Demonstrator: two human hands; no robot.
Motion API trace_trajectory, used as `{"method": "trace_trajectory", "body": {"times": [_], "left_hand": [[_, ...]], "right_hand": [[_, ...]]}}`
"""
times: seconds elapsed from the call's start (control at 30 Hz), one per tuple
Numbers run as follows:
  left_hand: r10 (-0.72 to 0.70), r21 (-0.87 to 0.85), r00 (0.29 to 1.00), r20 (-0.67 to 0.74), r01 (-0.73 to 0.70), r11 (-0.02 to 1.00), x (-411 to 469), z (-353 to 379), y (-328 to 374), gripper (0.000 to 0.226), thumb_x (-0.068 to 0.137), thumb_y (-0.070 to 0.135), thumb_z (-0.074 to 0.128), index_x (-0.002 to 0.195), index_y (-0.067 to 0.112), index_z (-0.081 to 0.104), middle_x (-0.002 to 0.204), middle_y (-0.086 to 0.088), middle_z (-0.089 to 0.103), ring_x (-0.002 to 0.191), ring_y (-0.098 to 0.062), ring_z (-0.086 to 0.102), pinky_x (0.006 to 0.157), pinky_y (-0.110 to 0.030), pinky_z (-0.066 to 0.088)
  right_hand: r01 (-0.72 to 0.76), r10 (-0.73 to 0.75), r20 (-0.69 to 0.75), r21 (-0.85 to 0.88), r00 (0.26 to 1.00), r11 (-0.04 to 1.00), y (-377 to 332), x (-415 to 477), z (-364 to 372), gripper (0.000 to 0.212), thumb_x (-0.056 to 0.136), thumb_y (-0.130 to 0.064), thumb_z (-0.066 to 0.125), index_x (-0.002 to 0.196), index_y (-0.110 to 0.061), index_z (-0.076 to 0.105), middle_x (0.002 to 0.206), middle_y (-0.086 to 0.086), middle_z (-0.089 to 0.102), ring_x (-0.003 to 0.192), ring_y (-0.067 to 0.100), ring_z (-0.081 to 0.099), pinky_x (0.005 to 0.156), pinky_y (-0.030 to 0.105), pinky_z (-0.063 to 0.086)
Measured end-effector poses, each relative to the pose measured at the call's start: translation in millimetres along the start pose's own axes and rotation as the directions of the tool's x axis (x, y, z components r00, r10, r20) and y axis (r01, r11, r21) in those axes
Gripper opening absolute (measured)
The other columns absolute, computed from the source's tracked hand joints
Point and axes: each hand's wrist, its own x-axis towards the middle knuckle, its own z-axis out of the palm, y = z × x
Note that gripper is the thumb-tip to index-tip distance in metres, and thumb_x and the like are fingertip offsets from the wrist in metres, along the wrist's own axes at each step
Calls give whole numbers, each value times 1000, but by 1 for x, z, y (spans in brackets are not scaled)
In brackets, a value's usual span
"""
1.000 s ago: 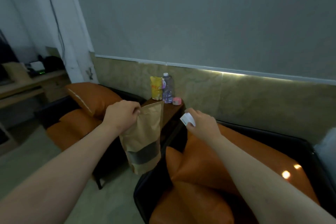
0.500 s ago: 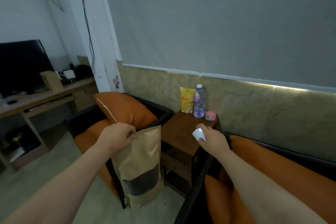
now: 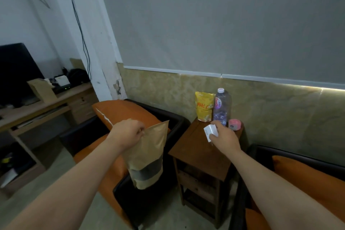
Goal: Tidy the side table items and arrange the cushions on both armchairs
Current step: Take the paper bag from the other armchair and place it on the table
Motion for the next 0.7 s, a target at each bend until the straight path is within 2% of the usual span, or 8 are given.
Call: {"method": "trace_trajectory", "body": {"times": [0.1, 0.2, 0.33, 0.4, 0.5, 0.6, 0.7], "left_hand": [[69, 2, 997, 22, -69, 998, 44, 17, -28, 20, 95, 29, 49, 104, 25, 66, 98, 4, 67, 91, -16, 59, 75, -35, 52], [154, -27, 988, 30, -153, 988, 87, 32, -61, 18, 95, 28, 50, 101, 24, 67, 92, 6, 66, 84, -13, 59, 68, -30, 49], [229, -138, 973, 10, -225, 965, 140, 47, -95, 15, 93, 25, 54, 93, 23, 68, 73, 15, 56, 70, -8, 51, 60, -26, 37], [251, -185, 968, 0, -247, 951, 170, 57, -105, 14, 93, 25, 56, 89, 23, 69, 67, 15, 55, 64, -7, 50, 56, -26, 38], [284, -265, 959, -3, -274, 924, 211, 77, -109, 15, 91, 24, 57, 86, 22, 70, 74, 8, 64, 72, -12, 60, 61, -29, 45], [321, -307, 947, -1, -306, 901, 245, 95, -101, 15, 91, 23, 57, 81, 22, 68, 69, 10, 60, 70, -15, 59, 59, -28, 40], [329, -332, 944, 7, -308, 892, 290, 104, -97, 13, 92, 25, 58, 87, 23, 69, 78, 8, 65, 77, -15, 63, 63, -29, 47]], "right_hand": [[-79, 79, -22, -10, 997, 997, 2, 20, 29, 43, 85, -24, 58, 125, -25, 45, 112, 8, 65, 97, 28, 61, 76, 40, 52], [-166, 166, -64, -10, 984, 986, -2, 38, 62, 41, 85, -24, 59, 123, -27, 45, 113, 6, 64, 96, 25, 62, 75, 42, 55], [-218, 217, -26, -36, 976, 975, -21, 55, 94, 43, 86, -24, 58, 126, -28, 43, 112, 4, 63, 94, 21, 62, 71, 34, 53], [-214, 214, -5, -66, 977, 975, -25, 61, 103, 45, 85, -25, 57, 127, -29, 42, 111, 4, 63, 93, 21, 62, 66, 31, 48], [-240, 238, -29, -110, 971, 965, -22, 69, 103, 44, 85, -26, 58, 127, -29, 42, 110, 4, 63, 92, 22, 62, 63, 31, 47], [-287, 279, -75, -161, 957, 944, -6, 81, 93, 43, 86, -26, 57, 126, -29, 43, 108, 4, 63, 90, 23, 61, 66, 33, 48], [-356, 337, -135, -161, 932, 920, 15, 98, 88, 42, 88, -26, 57, 128, -29, 44, 112, 4, 64, 96, 24, 61, 73, 35, 50]]}}
